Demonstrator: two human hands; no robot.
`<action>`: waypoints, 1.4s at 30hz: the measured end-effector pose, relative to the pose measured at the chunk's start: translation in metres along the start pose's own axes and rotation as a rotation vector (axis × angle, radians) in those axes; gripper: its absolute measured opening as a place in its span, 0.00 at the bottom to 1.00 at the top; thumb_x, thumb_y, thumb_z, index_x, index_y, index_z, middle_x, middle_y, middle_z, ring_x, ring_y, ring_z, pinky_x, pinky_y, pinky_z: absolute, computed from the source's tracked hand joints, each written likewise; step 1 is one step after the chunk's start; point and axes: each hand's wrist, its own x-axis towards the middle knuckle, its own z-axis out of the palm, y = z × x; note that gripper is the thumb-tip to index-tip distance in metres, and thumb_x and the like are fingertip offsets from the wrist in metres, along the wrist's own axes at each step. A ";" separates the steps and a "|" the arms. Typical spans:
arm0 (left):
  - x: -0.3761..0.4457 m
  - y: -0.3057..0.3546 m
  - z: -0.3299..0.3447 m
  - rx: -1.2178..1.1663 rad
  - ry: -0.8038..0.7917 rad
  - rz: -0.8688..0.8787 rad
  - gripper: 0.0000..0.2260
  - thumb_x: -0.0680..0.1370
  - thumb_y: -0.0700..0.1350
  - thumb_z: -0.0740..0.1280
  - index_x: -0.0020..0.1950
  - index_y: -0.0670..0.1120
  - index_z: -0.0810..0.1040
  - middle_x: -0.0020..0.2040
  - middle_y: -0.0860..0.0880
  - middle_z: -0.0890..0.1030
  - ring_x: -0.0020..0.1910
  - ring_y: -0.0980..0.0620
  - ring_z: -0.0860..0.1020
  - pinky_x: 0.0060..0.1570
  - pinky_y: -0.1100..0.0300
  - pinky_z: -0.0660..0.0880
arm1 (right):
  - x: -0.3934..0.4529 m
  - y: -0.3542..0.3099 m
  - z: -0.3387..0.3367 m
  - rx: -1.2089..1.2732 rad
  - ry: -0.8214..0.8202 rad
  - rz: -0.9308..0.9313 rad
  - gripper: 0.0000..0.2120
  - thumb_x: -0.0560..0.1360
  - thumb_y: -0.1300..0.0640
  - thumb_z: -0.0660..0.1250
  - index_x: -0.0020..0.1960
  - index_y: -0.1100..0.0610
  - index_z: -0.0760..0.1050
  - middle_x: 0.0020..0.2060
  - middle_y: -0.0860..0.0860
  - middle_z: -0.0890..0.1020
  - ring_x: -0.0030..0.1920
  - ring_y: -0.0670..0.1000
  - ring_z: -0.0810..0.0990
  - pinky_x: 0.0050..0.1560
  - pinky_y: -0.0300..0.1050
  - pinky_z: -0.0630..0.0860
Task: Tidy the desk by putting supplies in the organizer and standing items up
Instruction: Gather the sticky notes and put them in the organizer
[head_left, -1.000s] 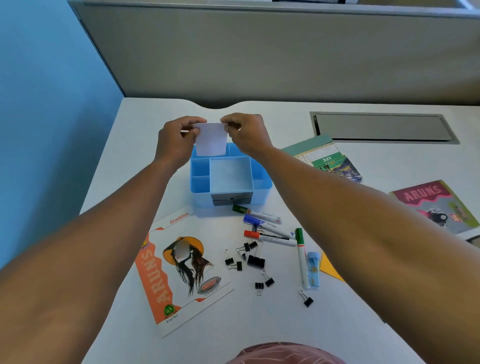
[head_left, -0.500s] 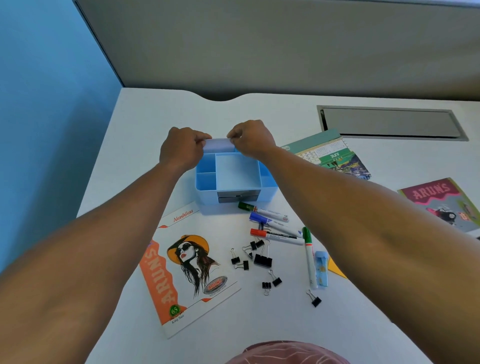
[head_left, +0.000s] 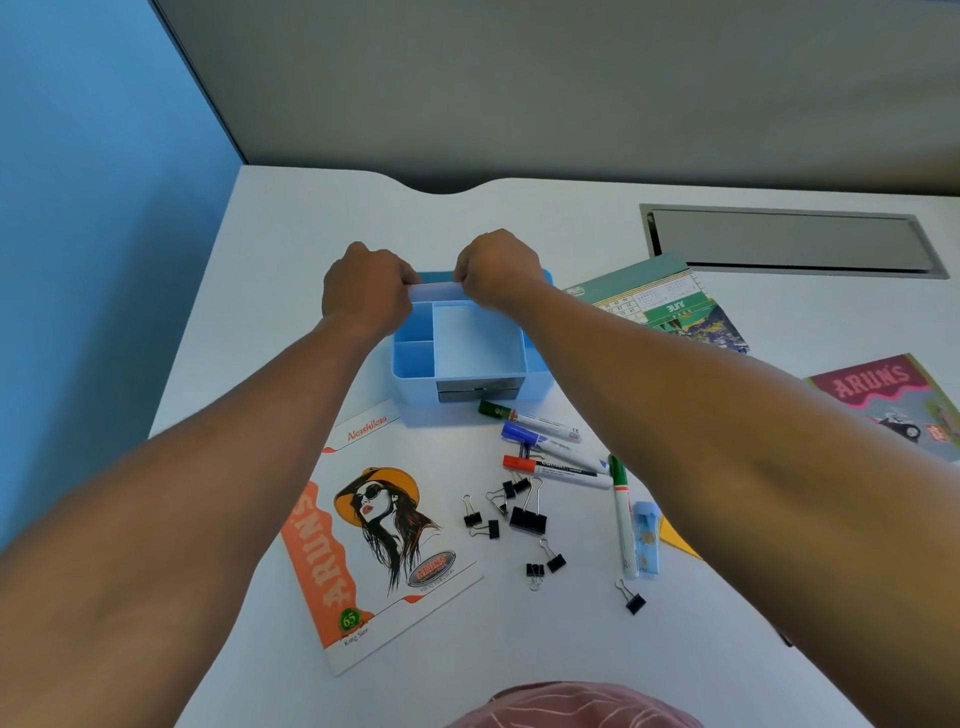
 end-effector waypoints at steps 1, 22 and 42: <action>-0.001 0.002 -0.001 -0.006 0.012 -0.019 0.12 0.80 0.44 0.68 0.62 0.50 0.83 0.55 0.44 0.81 0.55 0.45 0.76 0.48 0.56 0.73 | 0.000 -0.001 0.000 -0.003 0.007 0.002 0.11 0.77 0.57 0.66 0.57 0.54 0.82 0.53 0.52 0.82 0.51 0.52 0.79 0.50 0.44 0.78; -0.041 0.061 0.013 -0.319 0.101 0.018 0.09 0.80 0.44 0.66 0.55 0.53 0.83 0.53 0.55 0.83 0.56 0.51 0.76 0.46 0.57 0.71 | -0.064 0.083 -0.022 0.521 0.210 0.264 0.10 0.74 0.61 0.65 0.51 0.53 0.84 0.48 0.48 0.85 0.48 0.49 0.81 0.51 0.46 0.80; -0.103 0.176 0.046 -0.341 -0.050 0.296 0.08 0.78 0.43 0.66 0.53 0.52 0.83 0.52 0.53 0.84 0.48 0.50 0.80 0.43 0.61 0.71 | -0.168 0.194 -0.003 0.520 0.160 0.625 0.06 0.72 0.56 0.67 0.43 0.58 0.81 0.41 0.52 0.84 0.43 0.53 0.81 0.44 0.46 0.79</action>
